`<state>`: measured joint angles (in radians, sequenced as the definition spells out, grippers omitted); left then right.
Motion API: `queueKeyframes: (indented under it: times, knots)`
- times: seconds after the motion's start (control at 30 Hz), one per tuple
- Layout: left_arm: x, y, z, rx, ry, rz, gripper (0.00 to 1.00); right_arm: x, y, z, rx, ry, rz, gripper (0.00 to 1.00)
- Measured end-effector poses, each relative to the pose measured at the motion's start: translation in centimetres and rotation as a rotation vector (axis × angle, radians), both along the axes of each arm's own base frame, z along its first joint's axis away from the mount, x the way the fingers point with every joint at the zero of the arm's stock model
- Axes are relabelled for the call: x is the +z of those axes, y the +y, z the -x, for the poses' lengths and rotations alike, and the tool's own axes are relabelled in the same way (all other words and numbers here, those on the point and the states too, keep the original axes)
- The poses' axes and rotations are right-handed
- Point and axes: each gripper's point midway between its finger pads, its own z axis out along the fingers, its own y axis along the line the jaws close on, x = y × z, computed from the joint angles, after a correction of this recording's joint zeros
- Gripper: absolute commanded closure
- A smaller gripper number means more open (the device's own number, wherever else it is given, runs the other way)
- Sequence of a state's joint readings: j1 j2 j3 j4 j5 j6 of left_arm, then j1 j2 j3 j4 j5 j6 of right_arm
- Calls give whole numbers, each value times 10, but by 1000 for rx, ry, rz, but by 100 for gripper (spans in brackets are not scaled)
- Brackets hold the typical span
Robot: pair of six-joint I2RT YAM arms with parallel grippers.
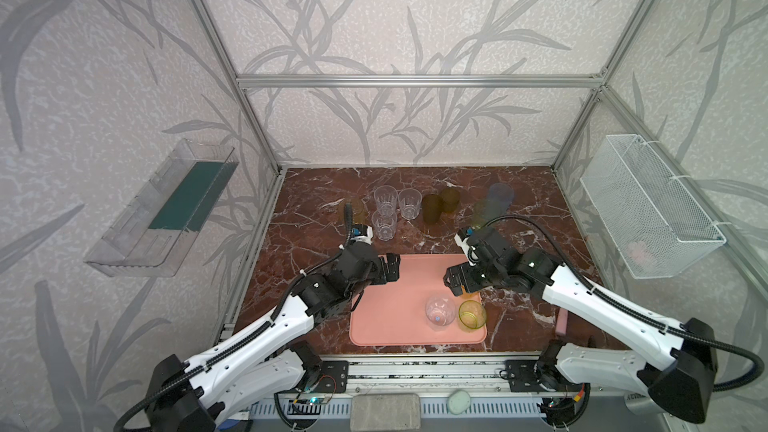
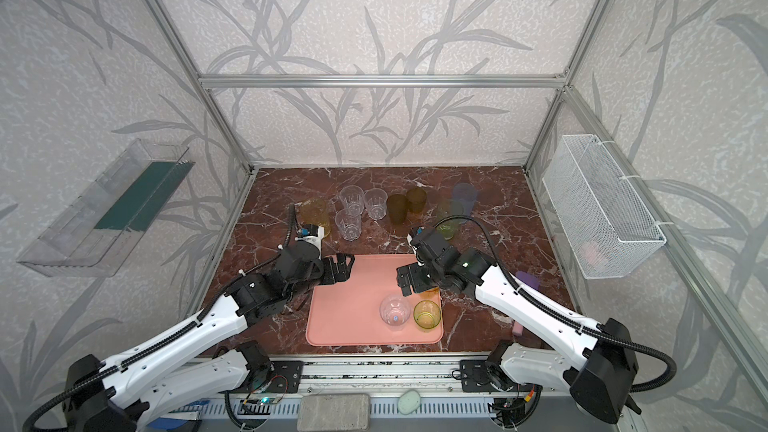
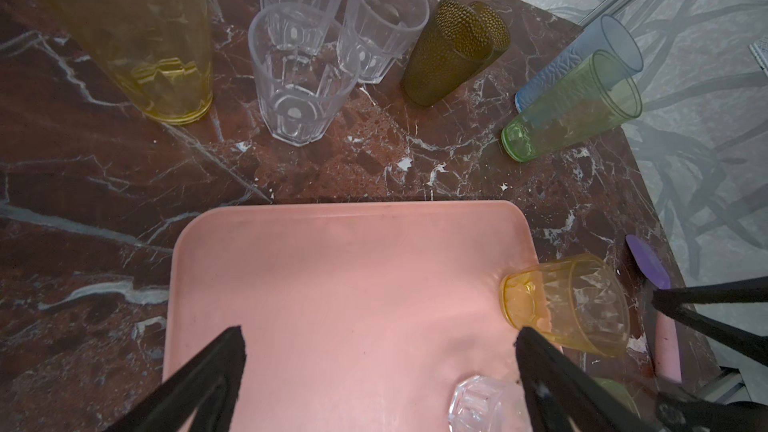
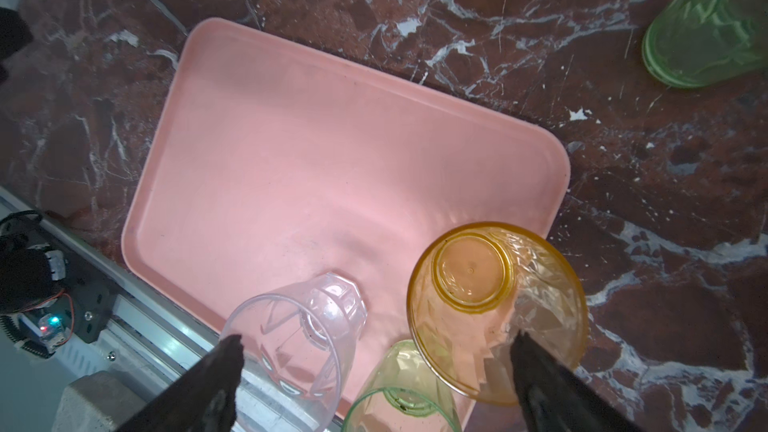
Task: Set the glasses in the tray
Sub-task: 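Set the yellow tumbler on the tray while the left arm reaches out, then lower the left gripper into the clear tumbler nearest the tray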
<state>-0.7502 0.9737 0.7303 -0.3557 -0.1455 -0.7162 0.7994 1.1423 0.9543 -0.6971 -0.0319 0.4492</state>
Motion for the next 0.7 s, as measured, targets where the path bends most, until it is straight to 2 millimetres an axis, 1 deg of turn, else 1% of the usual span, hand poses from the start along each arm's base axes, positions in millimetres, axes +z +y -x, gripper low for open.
queueKeyframes:
  times: [0.1,0.27,0.37,0.53,0.63,0.7]
  knots:
    - [3,-5,-11,1,9,-26,1,9,-1,4,12,-44,-54,1]
    - [-3,-14,-34,-4,48,-74,1,17,-4,12,30,-89,-119,1]
    - [-6,-22,-47,-16,64,-98,1,13,-7,19,37,-98,-149,1]
    - [-9,-34,-69,-38,83,-134,2,0,-16,36,35,-89,-208,1]
    - [-10,-41,-81,-49,88,-153,7,-2,-22,43,28,-93,-240,1]
    - [-9,-43,-88,-49,85,-164,12,1,-24,46,22,-104,-262,1]
